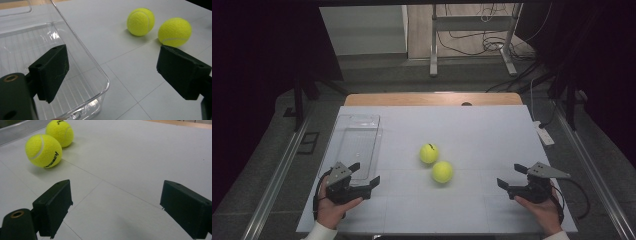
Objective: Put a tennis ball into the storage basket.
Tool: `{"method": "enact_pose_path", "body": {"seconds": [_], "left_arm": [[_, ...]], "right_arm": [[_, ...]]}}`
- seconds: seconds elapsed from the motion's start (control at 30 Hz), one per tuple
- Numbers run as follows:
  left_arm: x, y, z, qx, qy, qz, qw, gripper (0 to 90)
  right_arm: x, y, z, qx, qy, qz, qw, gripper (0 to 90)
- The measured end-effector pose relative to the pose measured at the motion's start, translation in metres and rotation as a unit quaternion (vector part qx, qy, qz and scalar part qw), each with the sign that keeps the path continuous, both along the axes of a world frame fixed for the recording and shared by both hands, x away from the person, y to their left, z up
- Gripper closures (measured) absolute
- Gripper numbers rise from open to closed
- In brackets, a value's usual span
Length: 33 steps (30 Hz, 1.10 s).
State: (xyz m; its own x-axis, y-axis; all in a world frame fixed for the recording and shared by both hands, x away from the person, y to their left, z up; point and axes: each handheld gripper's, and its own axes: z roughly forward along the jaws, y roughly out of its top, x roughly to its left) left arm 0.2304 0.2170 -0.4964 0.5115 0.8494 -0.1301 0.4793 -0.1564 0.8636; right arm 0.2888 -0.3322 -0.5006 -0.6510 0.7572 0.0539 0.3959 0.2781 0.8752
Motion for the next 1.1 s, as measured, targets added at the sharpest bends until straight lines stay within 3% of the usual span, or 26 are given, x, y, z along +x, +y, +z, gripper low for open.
{"method": "enact_pose_path", "body": {"seconds": [0.43, 0.67, 1.1], "left_arm": [[-0.0036, 0.0031, -0.0011, -0.002, -0.003, 0.017, 0.9998, 12.1], [-0.0032, -0.0024, -0.0023, 0.010, -0.001, 0.008, 0.9999, 12.3], [0.0009, -0.0037, -0.0026, 0.009, 0.003, 0.000, 1.0000, 12.3]], "right_arm": [[-0.0001, 0.0045, 0.0013, -0.007, -0.006, 0.004, 1.0000, 11.5], [-0.0039, 0.0059, 0.0020, -0.016, -0.010, 0.006, 0.9998, 11.8], [-0.0040, 0.0025, 0.0017, -0.016, -0.009, -0.002, 0.9998, 12.1]]}}
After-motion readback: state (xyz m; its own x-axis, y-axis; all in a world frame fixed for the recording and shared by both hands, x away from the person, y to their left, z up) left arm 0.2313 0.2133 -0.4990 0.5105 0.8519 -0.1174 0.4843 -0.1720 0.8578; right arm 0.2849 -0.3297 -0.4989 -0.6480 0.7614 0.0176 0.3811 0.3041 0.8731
